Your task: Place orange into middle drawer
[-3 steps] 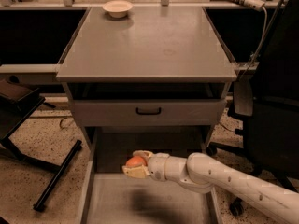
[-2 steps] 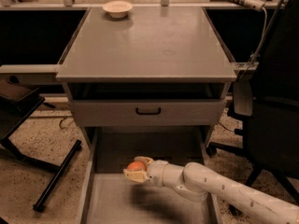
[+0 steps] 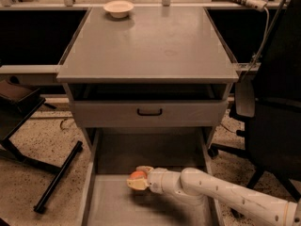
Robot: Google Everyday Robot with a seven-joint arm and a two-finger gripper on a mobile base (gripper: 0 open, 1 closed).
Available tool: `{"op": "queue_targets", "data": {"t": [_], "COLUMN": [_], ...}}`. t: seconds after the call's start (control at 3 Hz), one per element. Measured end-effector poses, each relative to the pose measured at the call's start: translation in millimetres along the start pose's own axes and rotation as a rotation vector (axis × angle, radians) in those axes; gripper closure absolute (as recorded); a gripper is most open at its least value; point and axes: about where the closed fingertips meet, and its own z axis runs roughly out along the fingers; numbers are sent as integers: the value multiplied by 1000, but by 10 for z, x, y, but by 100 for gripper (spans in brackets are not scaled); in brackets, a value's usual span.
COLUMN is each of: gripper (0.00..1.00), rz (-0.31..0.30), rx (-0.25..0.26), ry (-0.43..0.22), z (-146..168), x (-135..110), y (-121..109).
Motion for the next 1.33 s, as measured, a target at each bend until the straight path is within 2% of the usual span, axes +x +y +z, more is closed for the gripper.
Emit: {"op": "queue_targets", "data": {"t": [0.33, 0.67, 1.0, 1.33], "gripper": [100, 100, 82, 58], "rz": [0, 0, 0, 0], "rx": [-29, -29, -29, -29], "ry": [83, 84, 84, 84], "z": [163, 164, 164, 165], "x": [339, 342, 342, 342], "y": [-43, -42, -42, -42]}}
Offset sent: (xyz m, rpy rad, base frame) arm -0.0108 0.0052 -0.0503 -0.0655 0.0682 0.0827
